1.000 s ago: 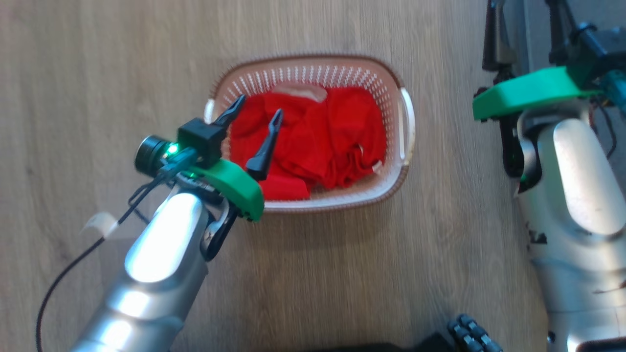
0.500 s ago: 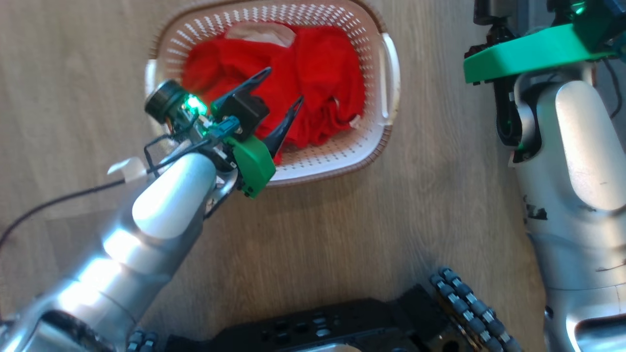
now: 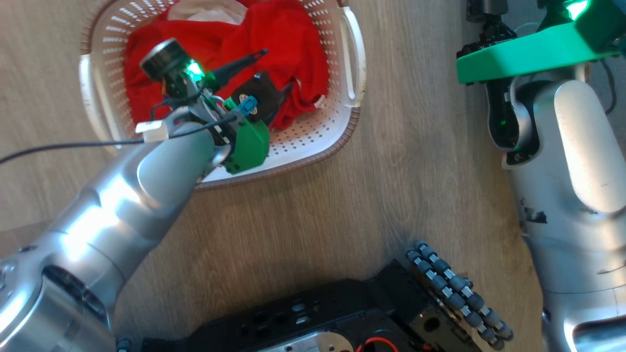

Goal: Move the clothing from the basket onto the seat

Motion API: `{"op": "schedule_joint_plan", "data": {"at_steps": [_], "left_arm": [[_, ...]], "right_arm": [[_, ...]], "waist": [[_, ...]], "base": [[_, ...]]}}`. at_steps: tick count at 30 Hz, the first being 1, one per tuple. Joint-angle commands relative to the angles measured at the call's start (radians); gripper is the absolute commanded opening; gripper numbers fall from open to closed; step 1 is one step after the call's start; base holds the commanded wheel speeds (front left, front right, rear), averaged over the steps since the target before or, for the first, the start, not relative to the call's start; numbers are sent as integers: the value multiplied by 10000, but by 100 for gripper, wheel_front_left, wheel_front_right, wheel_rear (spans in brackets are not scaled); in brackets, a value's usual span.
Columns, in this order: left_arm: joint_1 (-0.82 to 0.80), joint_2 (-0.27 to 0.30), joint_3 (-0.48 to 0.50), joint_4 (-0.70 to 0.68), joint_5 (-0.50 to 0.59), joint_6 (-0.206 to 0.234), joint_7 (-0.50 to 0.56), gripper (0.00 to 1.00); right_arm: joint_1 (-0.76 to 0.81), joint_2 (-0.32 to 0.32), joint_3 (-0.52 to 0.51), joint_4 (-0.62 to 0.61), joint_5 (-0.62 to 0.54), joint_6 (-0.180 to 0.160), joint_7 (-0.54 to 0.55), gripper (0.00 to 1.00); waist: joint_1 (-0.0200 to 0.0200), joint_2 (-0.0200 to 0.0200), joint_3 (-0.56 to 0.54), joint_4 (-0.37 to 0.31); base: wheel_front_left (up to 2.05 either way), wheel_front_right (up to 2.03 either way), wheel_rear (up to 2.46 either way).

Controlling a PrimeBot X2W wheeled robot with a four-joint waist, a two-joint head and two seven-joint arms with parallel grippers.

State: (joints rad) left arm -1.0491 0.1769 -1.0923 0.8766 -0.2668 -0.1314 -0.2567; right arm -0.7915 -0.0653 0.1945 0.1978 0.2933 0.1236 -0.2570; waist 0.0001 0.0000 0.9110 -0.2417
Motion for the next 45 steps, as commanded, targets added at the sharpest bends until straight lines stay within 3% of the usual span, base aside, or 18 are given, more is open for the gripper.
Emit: {"op": "schedule_joint_plan", "data": {"at_steps": [1, 15, 27, 28, 30, 37, 45], "left_arm": [[-110, 34, 78, -92, 109, 7, -51, 100], [-1037, -129, -527, 3090, 505, 171, 671, 100], [-1158, -361, -621, 3858, 296, 266, 1568, 98], [-1164, -377, -619, 3878, 269, 266, 1599, 56], [-1164, -404, -596, 3914, 194, 266, 1661, 0], [-1081, -432, -527, 3982, -44, 237, 1655, 0], [-809, -761, -311, 3771, -473, 210, 585, 0]], "right_arm": [[362, 150, 118, -358, 67, 71, -47, 100], [278, 150, 484, -775, 800, 71, -47, 100], [356, 150, 473, -755, 816, 71, -47, 100], [355, 150, 477, -764, 821, 71, -47, 100], [346, 150, 483, -773, 822, 71, -47, 100], [273, 150, 445, -683, 813, 71, -47, 100], [229, 150, 271, -502, 530, 71, -47, 100]], "waist": [[-1, 0, 112, -115], [-1, 0, 849, -840], [-1, 0, 933, -790], [-1, 0, 937, -781], [-1, 0, 949, -759], [-1, 0, 923, -712], [-1, 0, 311, -362]], "base": [[0, 0, 0], [0, 0, 0], [0, 0, 0], [0, 0, 0], [0, 0, 0], [0, 0, 0], [0, 0, 0]]}}
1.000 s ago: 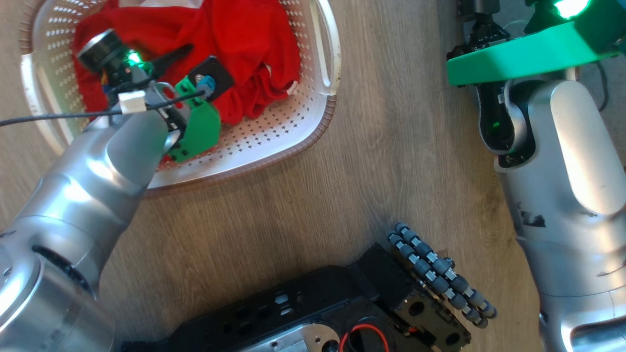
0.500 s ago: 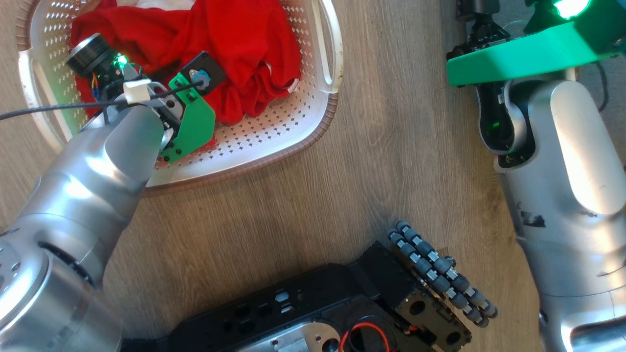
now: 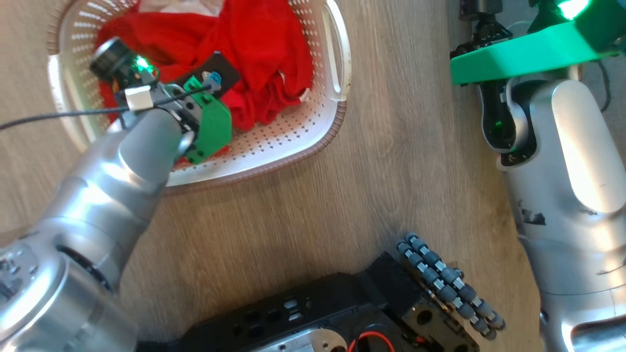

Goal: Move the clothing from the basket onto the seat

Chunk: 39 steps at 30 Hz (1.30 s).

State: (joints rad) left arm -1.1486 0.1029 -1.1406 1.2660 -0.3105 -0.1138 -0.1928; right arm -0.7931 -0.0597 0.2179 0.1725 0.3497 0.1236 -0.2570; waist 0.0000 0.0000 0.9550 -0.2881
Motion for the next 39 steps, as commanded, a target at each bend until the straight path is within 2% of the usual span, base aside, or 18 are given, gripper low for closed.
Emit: {"op": "schedule_joint_plan", "data": {"at_steps": [1, 13, 20, 22, 32, 39], "left_arm": [[231, -67, 220, -154, -114, 29, -145, 0], [849, -459, 781, -1159, -976, -2, -670, 0], [1519, -505, 1296, -2646, -1266, 149, -686, 0], [1926, -511, 1529, -3199, -1315, 190, -687, 0], [3133, -521, 2349, -4172, -1389, 237, -688, 0], [3679, -524, 2861, -4604, -1414, 259, -689, 0]], "right_arm": [[243, 95, 23, -223, -92, 71, -47, 100], [512, 95, -52, 370, -714, 71, -47, 100], [907, 95, -124, 881, -1030, 71, -47, 100], [1158, 95, -137, 1110, -1131, 71, -47, 100], [2078, 95, -170, 1738, -1205, 71, -47, 100], [2628, 86, -94, 1963, -1192, 71, -47, 100]], "waist": [[0, 0, -239, 165], [0, 0, -1963, 1080], [0, 0, -3171, 1625], [0, 0, -3802, 1839], [0, 0, -5790, 2243], [0, 0, -6792, 2411]], "base": [[0, 0, 0], [0, 0, 0], [0, 0, 0], [0, 0, 0], [0, 0, 0], [0, 0, 0]]}}
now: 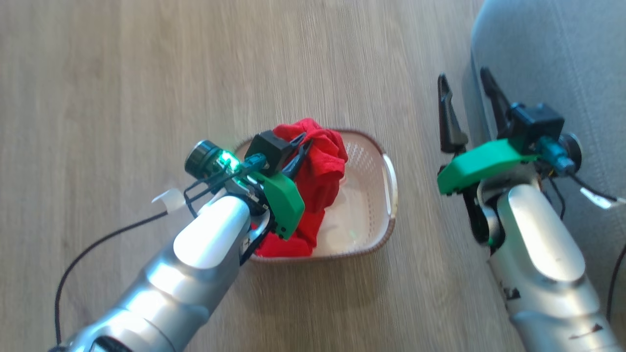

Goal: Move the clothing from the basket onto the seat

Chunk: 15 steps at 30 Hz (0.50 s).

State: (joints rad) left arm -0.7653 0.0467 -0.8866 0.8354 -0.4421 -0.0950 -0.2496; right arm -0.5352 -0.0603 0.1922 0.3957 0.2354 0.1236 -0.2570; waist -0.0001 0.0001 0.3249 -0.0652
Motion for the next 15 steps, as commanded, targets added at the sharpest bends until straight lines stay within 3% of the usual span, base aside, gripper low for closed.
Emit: {"op": "schedule_joint_plan", "data": {"at_steps": [1, 15], "left_arm": [[-79, 38, 401, -387, -103, 82, -121, 0], [54, 36, 1463, -2142, -154, 231, -122, 0]], "right_arm": [[140, 85, 182, -243, -38, 71, -47, 100], [1436, 9, 419, 48, 232, 71, -47, 100]], "waist": [[1, -1, -638, 209], [1, -1, -2353, 472]], "base": [[0, 0, 0], [0, 0, 0]]}}
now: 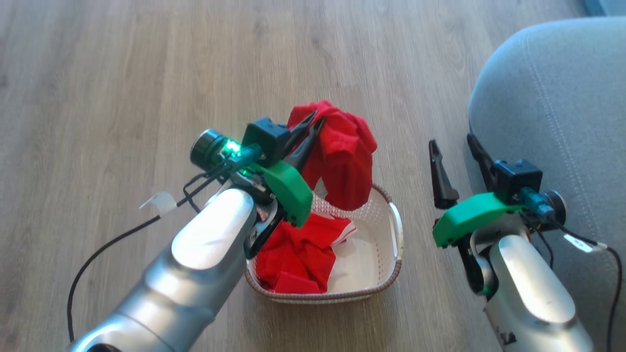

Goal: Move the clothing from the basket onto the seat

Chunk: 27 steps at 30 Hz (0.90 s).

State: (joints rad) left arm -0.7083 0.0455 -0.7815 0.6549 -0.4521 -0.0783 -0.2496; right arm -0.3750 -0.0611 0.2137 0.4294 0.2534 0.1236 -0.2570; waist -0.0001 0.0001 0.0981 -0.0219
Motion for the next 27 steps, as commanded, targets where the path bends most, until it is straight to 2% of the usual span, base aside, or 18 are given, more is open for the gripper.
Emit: {"op": "schedule_joint_plan", "data": {"at_steps": [1, 13, 27], "left_arm": [[-611, 48, 464, -483, -46, 70, -122, 0], [-2033, 47, 970, -1885, -10, 184, -122, 0], [-2346, 47, 906, -1942, -42, 210, -122, 0]], "right_arm": [[-131, 9, 217, -290, 68, 71, -47, 100], [153, 7, 284, -303, 178, 71, -47, 100], [148, 31, 289, -550, 238, 71, -47, 100]], "waist": [[1, -1, -111, 45], [1, -1, -288, 45], [1, -1, -260, -39]], "base": [[0, 0, 0], [0, 0, 0], [0, 0, 0]]}}
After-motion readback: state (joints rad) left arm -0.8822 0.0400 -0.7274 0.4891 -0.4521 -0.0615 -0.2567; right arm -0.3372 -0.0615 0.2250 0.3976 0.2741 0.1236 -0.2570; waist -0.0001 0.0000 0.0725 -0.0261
